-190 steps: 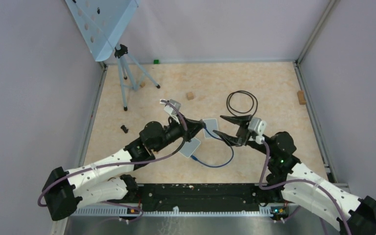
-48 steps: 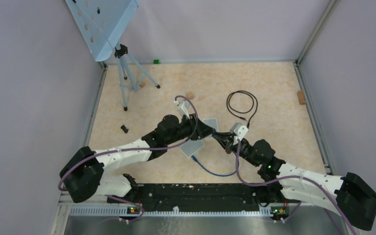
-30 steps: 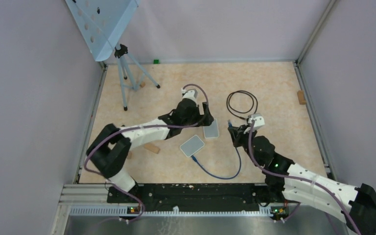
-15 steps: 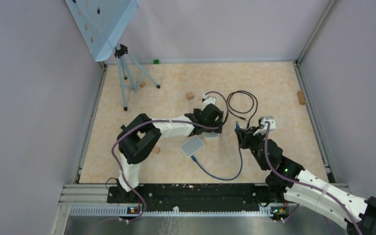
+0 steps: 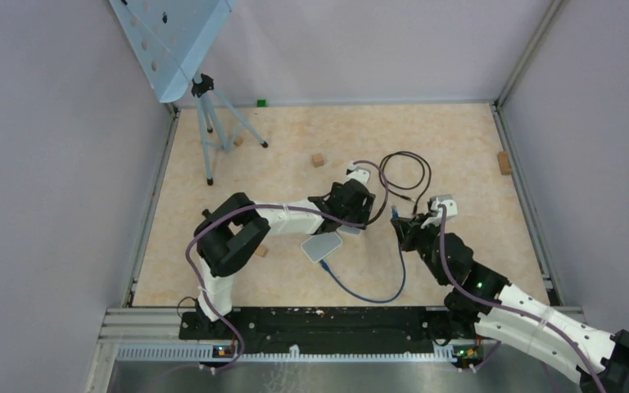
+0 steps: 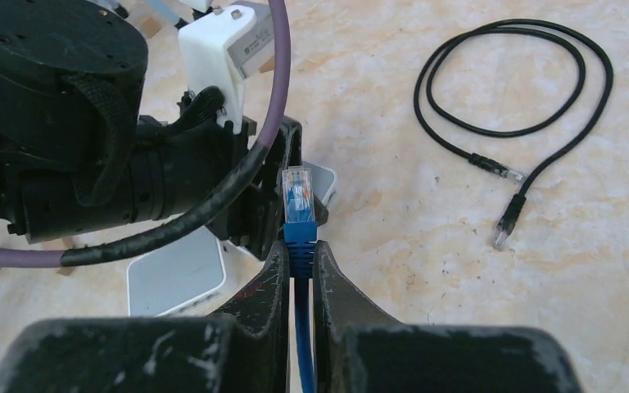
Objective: Insert the plug into the switch port
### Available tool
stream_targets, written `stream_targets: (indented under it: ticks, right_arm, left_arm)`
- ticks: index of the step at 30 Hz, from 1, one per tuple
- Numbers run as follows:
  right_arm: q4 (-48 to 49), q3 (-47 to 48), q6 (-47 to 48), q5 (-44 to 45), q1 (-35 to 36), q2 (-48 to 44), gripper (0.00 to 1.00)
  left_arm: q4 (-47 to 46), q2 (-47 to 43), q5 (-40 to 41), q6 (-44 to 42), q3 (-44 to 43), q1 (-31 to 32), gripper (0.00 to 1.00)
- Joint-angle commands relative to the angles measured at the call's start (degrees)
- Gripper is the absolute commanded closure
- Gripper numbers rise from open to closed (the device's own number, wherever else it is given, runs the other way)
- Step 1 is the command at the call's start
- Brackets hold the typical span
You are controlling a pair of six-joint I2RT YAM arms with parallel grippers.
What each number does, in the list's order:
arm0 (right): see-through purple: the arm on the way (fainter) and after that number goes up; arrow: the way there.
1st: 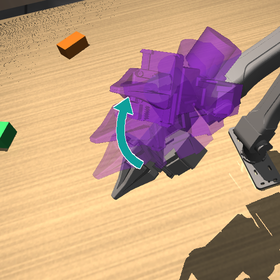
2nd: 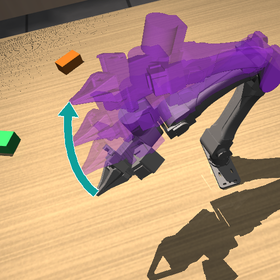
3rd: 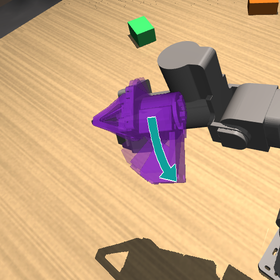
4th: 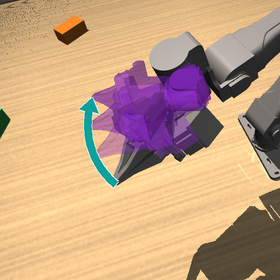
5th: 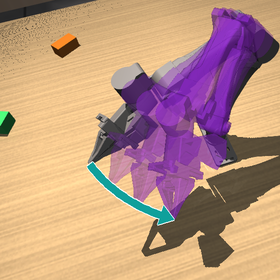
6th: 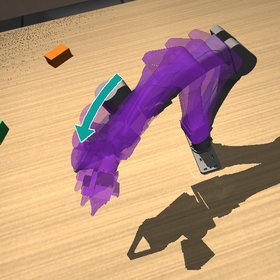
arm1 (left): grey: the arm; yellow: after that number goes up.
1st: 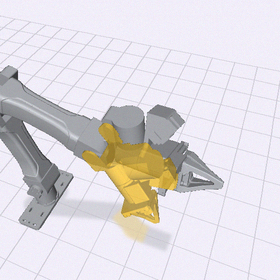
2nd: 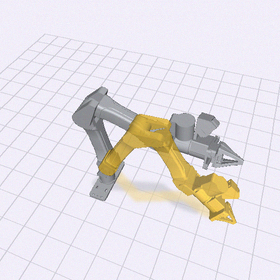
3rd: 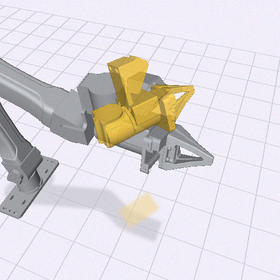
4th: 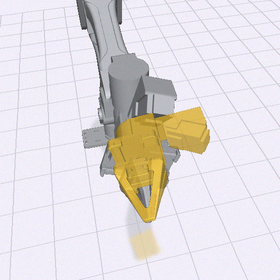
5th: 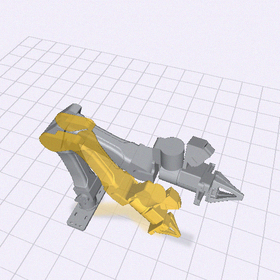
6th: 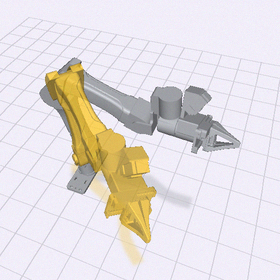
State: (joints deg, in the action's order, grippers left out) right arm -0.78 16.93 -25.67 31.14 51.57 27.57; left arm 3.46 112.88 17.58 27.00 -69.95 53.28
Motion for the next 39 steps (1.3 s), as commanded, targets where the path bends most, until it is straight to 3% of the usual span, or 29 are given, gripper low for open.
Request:
stream_targets:
  ticks: [1,5,9,14,17,26,34,39]
  right_arm:
    - [2.53,-0.68,6.40,-6.08,-0.16,-1.87,1.00]
    - [7.28,-3.19,11.04,-13.81,-0.14,-3.00,1.00]
    - [9.49,-4.44,12.45,-19.08,-0.16,-2.51,1.00]
    - [5.59,-2.91,10.29,-18.46,-0.15,2.94,1.00]
    - [4.07,-1.63,6.51,-14.83,-0.16,8.00,1.00]
    - [7.19,-1.71,4.05,-14.44,0.58,18.87,1.00]
    - [13.01,-1.35,6.83,-15.06,1.43,26.66,1.00]
    - [11.53,3.46,8.31,-14.63,1.59,34.52,1.00]
  left_arm:
    - [0.45,-4.45,-8.44,-13.88,9.79,-0.38,0.41]
    - [-3.91,-9.02,-14.30,-17.94,15.92,-1.50,0.42]
    - [-7.42,-12.38,-20.47,-20.98,19.82,-2.65,0.33]
    - [-10.68,-16.16,-21.74,-24.02,23.65,-4.50,0.09]
    - [-12.65,-19.18,-23.04,-21.94,24.54,-7.32,0.02]
    - [-22.81,-26.03,-33.96,-17.24,25.80,-15.79,0.01]
    - [-23.62,-20.77,-34.92,-13.58,24.35,-18.91,0.02]
    - [-24.39,-17.32,-37.97,-12.37,23.06,-18.95,0.07]
